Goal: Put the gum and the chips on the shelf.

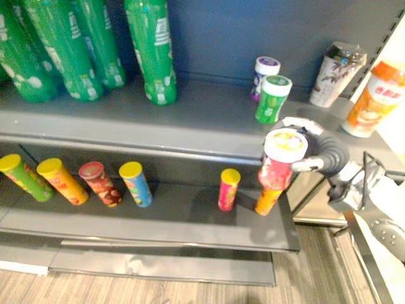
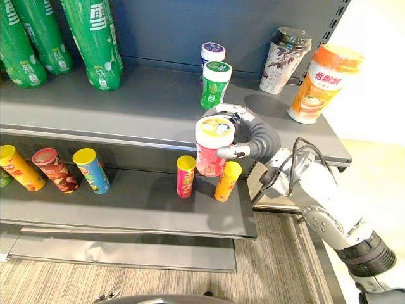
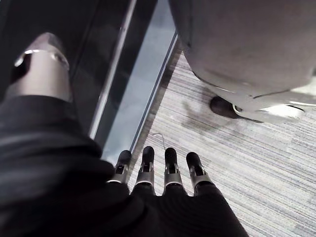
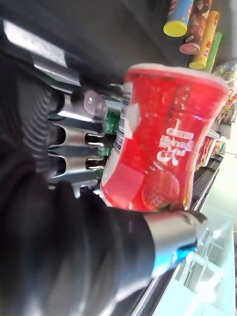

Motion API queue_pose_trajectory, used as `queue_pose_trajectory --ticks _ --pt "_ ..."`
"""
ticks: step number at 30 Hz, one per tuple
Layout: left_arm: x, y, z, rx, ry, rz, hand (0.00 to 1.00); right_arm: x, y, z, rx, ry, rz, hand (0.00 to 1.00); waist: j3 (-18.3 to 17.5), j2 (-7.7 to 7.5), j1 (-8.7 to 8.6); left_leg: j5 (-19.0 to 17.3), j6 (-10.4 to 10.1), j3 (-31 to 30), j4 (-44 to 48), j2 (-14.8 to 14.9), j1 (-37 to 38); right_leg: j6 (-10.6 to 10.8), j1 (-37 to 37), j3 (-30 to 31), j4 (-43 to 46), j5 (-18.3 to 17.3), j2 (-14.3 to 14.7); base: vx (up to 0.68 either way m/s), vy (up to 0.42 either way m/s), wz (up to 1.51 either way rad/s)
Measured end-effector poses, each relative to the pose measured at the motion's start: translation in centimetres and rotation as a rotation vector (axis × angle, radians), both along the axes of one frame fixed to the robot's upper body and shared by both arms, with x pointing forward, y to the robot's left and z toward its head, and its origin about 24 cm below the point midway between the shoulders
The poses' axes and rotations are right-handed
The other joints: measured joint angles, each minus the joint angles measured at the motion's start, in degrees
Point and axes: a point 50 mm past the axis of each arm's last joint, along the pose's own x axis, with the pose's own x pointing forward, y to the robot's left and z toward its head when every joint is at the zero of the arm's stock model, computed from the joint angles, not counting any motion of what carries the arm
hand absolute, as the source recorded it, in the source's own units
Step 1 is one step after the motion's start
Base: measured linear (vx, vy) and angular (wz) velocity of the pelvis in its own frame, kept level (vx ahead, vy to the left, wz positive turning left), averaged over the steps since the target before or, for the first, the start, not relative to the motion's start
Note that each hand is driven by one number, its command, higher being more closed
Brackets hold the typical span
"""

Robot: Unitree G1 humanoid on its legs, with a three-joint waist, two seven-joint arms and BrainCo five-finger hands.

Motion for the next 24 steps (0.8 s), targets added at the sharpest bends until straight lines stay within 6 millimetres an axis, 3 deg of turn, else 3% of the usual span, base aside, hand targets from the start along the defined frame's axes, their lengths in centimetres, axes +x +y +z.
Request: queue_pose_trajectory --ticks 9,15,24 --pt "-0.6 0.3 0.0 0.006 0.022 0.031 0.0 1.9 -0.6 2.3 0.047 -0.032 -0.063 1.0 0.74 -0.47 0.05 0.1 0.0 0.66 -0.07 0.3 -0.03 -0.42 -0.02 0.58 -0.73 0.54 0.46 0.01 0.006 -0.03" --pt "-0.7 0.2 0.0 0.004 0.02 0.04 0.0 2.1 -0.4 4.0 0.062 -0.087 -0.047 1.0 0.88 -0.31 0.15 0.1 0.0 1.07 -0.06 0.49 0.18 -0.49 0.0 0.87 -1.16 0.65 0.69 0.04 0.012 -0.03" --pt "-0.5 0.0 0.0 0.001 0.013 0.04 0.0 2.0 -0.3 4.3 0.069 -0.107 -0.042 1.0 1.2 0.16 0.15 0.09 -0.01 1.09 -0.05 0.49 0.28 -0.49 0.06 0.96 -1.15 0.66 0.69 0.01 0.002 0.0"
